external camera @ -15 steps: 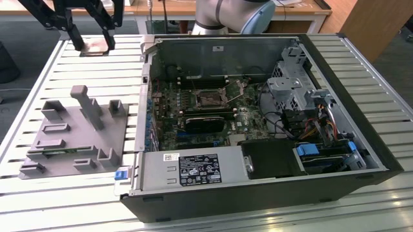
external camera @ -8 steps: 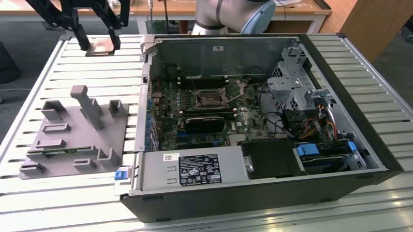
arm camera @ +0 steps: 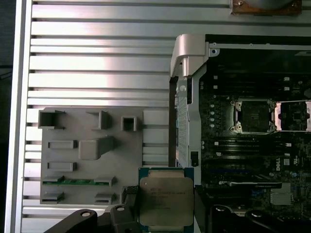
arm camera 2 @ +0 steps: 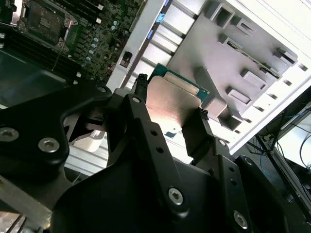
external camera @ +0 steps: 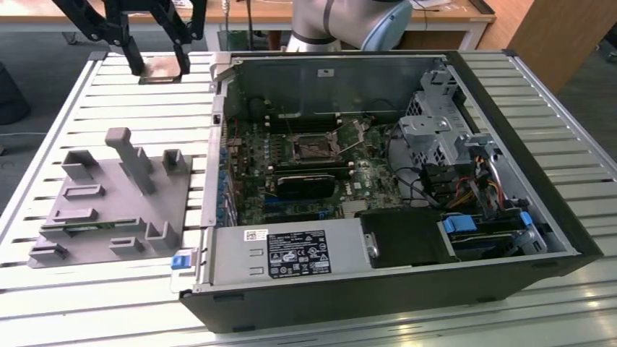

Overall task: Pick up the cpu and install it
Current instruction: 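Pick up the cpu and move it towards the insertion slot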

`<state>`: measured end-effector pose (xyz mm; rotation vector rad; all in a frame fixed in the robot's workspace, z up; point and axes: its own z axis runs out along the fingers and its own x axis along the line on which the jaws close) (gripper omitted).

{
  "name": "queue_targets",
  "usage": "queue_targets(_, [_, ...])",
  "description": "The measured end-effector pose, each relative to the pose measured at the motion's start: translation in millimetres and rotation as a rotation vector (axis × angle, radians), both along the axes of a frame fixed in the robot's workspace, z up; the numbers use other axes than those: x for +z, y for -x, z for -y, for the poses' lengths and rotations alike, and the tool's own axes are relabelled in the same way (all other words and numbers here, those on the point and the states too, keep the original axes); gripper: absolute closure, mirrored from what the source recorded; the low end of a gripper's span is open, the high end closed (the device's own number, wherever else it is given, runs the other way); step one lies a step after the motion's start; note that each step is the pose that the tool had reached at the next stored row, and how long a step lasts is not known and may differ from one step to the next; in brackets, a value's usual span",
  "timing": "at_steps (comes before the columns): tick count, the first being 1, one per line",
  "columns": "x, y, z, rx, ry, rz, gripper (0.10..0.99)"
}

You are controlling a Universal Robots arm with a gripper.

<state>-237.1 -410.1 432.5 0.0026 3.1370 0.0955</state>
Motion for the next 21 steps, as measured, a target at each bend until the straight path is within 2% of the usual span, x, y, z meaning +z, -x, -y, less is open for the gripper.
queue_targets(17, [0.0, -29.4, 0.0, 0.0, 0.0, 0.0, 0.545])
queue_targets(21, [0.0, -39.1, -0.1, 0.0, 0.0, 0.0001, 0.545])
